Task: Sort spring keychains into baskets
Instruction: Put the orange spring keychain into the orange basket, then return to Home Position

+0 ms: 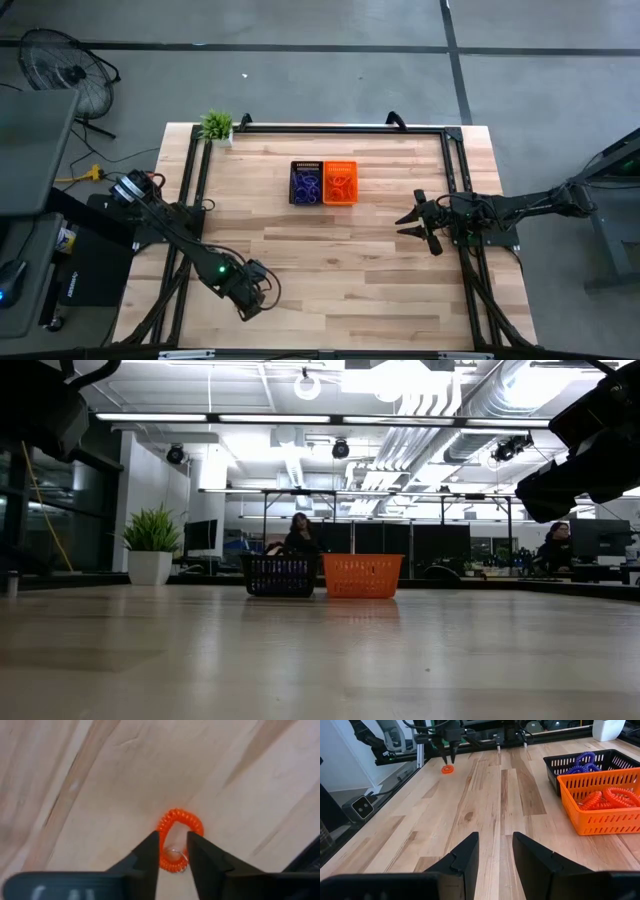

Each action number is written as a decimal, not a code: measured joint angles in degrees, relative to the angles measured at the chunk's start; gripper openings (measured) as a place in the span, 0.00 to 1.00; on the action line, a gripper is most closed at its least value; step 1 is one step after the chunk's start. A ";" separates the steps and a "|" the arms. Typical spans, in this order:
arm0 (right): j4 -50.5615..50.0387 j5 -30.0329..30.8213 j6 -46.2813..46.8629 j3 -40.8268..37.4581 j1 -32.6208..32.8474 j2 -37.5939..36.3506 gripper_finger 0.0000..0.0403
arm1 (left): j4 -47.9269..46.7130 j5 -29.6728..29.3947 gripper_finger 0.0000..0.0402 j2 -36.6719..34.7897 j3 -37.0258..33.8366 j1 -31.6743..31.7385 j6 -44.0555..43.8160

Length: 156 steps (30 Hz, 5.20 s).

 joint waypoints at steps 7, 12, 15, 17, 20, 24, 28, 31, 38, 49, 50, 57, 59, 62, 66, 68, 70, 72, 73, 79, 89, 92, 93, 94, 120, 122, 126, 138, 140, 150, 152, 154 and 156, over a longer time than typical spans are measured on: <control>0.00 0.00 -0.01 0.00 0.00 0.00 0.28 | 0.63 2.12 0.41 2.62 0.00 -0.02 0.06; 0.00 0.00 0.01 -0.02 0.02 0.00 0.28 | -0.07 2.51 0.43 3.20 0.02 -0.39 0.04; 0.00 0.00 -0.01 0.00 0.02 0.00 0.28 | -0.51 2.56 0.43 3.95 0.01 -0.37 0.19; 0.00 0.00 -0.02 0.00 0.00 0.00 0.28 | -0.57 2.83 0.43 4.73 0.00 -0.35 1.11; 0.00 0.00 0.00 0.00 0.00 0.00 0.28 | -0.49 3.97 0.43 6.22 0.12 -0.35 1.92; 0.00 0.00 0.00 -0.02 0.00 0.00 0.28 | -0.58 4.33 0.43 7.52 0.31 -0.35 2.60; 0.00 0.02 0.00 0.00 0.00 0.00 0.28 | -1.44 4.53 0.43 8.97 0.33 -0.29 2.65; 0.00 0.00 -0.01 0.00 0.00 0.00 0.28 | -1.82 5.44 0.43 10.09 0.37 -0.26 3.74; 0.00 0.00 -0.01 0.00 0.00 0.00 0.28 | -1.97 6.51 0.35 10.34 0.30 0.52 4.17; 0.00 0.00 -0.02 0.00 0.01 0.00 0.28 | -1.93 6.30 0.14 10.61 1.23 1.19 5.68; 0.00 0.00 0.00 -0.01 0.01 0.01 0.28 | -1.95 5.93 0.12 10.63 1.52 1.16 5.71; 0.00 0.00 0.00 0.00 0.02 0.00 0.28 | -4.08 3.41 0.07 10.86 4.91 2.36 7.67; 0.00 0.00 0.00 -0.02 0.02 0.00 0.28 | -4.71 2.01 0.07 11.04 6.29 3.09 9.01; 0.00 0.00 -0.02 0.00 0.01 0.00 0.28 | -3.63 -3.94 0.07 11.19 8.51 4.67 11.53; 0.00 0.00 0.01 0.00 0.02 0.00 0.28 | -4.88 -6.63 0.07 11.15 11.52 6.44 14.19; 0.00 0.00 0.00 -0.02 0.00 0.02 0.28 | -4.99 -7.41 0.07 11.10 13.27 7.28 16.28; 0.00 0.00 -0.01 0.00 0.02 0.01 0.28 | -5.35 -9.25 0.07 11.06 15.04 8.76 18.56; 0.00 0.00 -0.01 0.00 0.02 0.02 0.28 | -5.62 -10.96 0.07 11.04 16.69 10.58 20.98; 0.00 0.00 0.00 0.00 0.02 0.00 0.28 | -5.67 -11.60 0.07 11.04 17.53 11.53 22.14; 0.00 0.00 -0.02 0.00 0.02 0.00 0.28 | -5.92 -13.47 0.07 10.86 23.39 18.09 30.31; 0.00 0.00 -0.01 0.00 0.02 0.00 0.28 | -3.75 -13.60 0.07 10.84 30.47 33.00 41.72; 0.00 0.00 0.00 -0.02 0.02 0.00 0.28 | -2.04 -13.46 0.07 10.82 31.51 37.94 42.65; 0.00 0.00 -0.01 0.00 0.00 0.00 0.28 | -1.39 -13.16 0.07 10.82 31.66 39.51 42.96; 0.00 0.00 -0.02 0.00 0.00 0.00 0.28 | -1.01 -12.63 0.07 10.82 31.86 41.03 43.06; 0.00 0.00 -0.02 0.00 0.00 0.00 0.28 | 9.69 1.15 0.07 20.31 33.40 59.67 36.65; 0.00 0.02 0.01 -0.01 0.00 0.00 0.28 | 11.43 1.42 0.07 20.33 33.52 59.67 36.70; 0.00 0.00 0.01 0.00 0.02 0.00 0.28 | 12.12 1.29 0.08 20.33 33.51 59.67 36.20; 0.00 0.00 -0.01 -0.01 0.02 0.00 0.28 | 12.63 3.64 0.30 20.33 33.51 59.67 36.55; 0.00 0.00 0.00 -0.01 0.02 0.00 0.28 | 12.58 4.28 0.30 20.33 33.51 59.67 38.31; 0.02 0.02 -0.01 0.00 0.00 0.00 0.28 | 12.20 4.46 0.18 11.70 32.51 57.51 50.99; 0.00 0.00 -0.01 -0.01 0.02 0.00 0.28 | 12.35 2.67 0.15 9.39 31.19 56.22 52.91; 0.02 0.00 0.01 0.00 0.00 0.00 0.28 | 15.39 1.50 0.12 6.80 28.61 55.03 53.98; -0.01 0.00 0.00 -0.01 0.01 0.02 0.28 | 20.12 1.95 0.10 3.90 24.30 54.29 54.07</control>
